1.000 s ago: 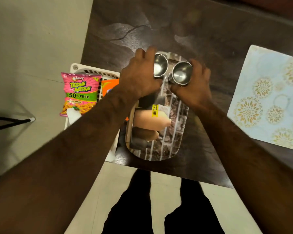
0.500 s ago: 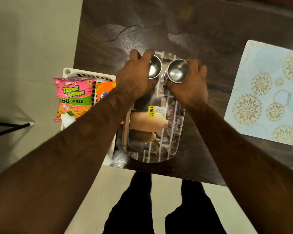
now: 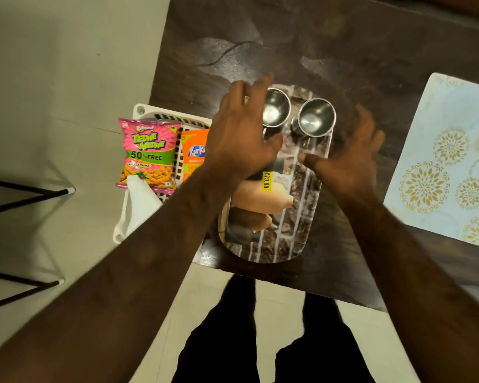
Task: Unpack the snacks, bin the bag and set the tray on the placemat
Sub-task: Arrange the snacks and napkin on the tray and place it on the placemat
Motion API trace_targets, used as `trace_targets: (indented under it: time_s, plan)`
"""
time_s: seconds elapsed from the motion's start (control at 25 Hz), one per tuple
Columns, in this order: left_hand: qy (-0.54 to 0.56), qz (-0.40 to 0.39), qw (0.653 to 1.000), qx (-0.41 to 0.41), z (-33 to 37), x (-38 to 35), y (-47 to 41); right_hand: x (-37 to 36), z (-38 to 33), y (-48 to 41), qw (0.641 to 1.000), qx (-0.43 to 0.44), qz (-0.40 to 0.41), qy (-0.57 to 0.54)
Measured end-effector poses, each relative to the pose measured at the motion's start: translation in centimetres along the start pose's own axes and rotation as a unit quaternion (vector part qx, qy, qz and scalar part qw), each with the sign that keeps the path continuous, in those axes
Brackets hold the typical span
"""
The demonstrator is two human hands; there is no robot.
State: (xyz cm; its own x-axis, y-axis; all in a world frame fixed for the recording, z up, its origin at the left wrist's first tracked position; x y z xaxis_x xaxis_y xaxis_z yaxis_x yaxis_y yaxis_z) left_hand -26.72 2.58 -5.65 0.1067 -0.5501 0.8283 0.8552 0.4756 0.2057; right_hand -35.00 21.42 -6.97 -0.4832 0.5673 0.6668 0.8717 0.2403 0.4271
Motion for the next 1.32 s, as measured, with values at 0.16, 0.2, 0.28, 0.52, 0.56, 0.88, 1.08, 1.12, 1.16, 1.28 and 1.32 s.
trace_targets:
  time_s: [0.16, 0.2, 0.28, 0.52, 0.56, 0.88, 1.08, 1.12, 1.16, 1.28, 1.32]
  plan:
    - [0.056, 0.076, 0.992, 0.079, -4.3, 2.7, 7.0, -2.2, 1.2, 4.4, 0.998, -0.044, -0.045, 0.009]
    - [0.080, 0.065, 0.986, 0.128, -6.1, 2.7, 8.5, -4.0, 0.8, 5.1, 0.994, -0.048, -0.101, -0.016]
    - [0.112, 0.033, 0.971, 0.206, -9.2, 1.9, 10.6, -8.1, -0.9, 6.2, 0.973, -0.059, -0.206, -0.091]
    - [0.107, -0.065, 0.967, 0.220, -10.9, -0.9, 11.7, -15.9, -6.0, 6.6, 0.971, -0.033, -0.217, -0.098]
    - [0.103, -0.064, 0.969, 0.217, -11.0, -0.9, 11.7, -16.2, -5.8, 6.4, 0.973, -0.041, -0.207, -0.091]
    - [0.030, 0.080, 0.995, 0.058, -9.2, 3.2, 8.9, -12.6, -3.5, 7.0, 0.944, 0.004, -0.290, -0.158]
    - [0.244, -0.114, 0.948, 0.170, -9.4, 0.5, 6.2, -9.1, -1.0, 6.6, 0.925, -0.022, -0.291, -0.241]
    - [0.264, -0.094, 0.942, 0.184, -9.7, 0.3, 6.1, -8.5, -0.3, 6.6, 0.919, -0.040, -0.285, -0.268]
    - [0.279, -0.080, 0.938, 0.191, -9.8, 0.2, 6.0, -8.0, 0.4, 6.6, 0.916, -0.056, -0.273, -0.287]
    - [0.319, -0.082, 0.923, 0.198, -9.4, -0.4, 6.3, -6.7, 2.4, 6.7, 0.914, -0.108, -0.229, -0.316]
    - [0.335, -0.081, 0.916, 0.207, -9.2, -0.6, 6.5, -6.3, 2.9, 6.6, 0.908, -0.129, -0.214, -0.336]
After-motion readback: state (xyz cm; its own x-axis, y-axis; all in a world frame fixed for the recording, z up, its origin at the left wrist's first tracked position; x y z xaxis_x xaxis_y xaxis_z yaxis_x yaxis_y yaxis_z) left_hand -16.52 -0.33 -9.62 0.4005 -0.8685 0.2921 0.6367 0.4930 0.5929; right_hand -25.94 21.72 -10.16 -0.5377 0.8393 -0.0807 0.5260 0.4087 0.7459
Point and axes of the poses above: each hand's wrist, its own y-axis away from the middle knuckle, its own x-axis out of the back of the hand, z = x × y, the point moved 6 cm from there along -y, towards the middle knuckle, and after that the axes turned 2 degrees about -y, right-handed, at the moved point
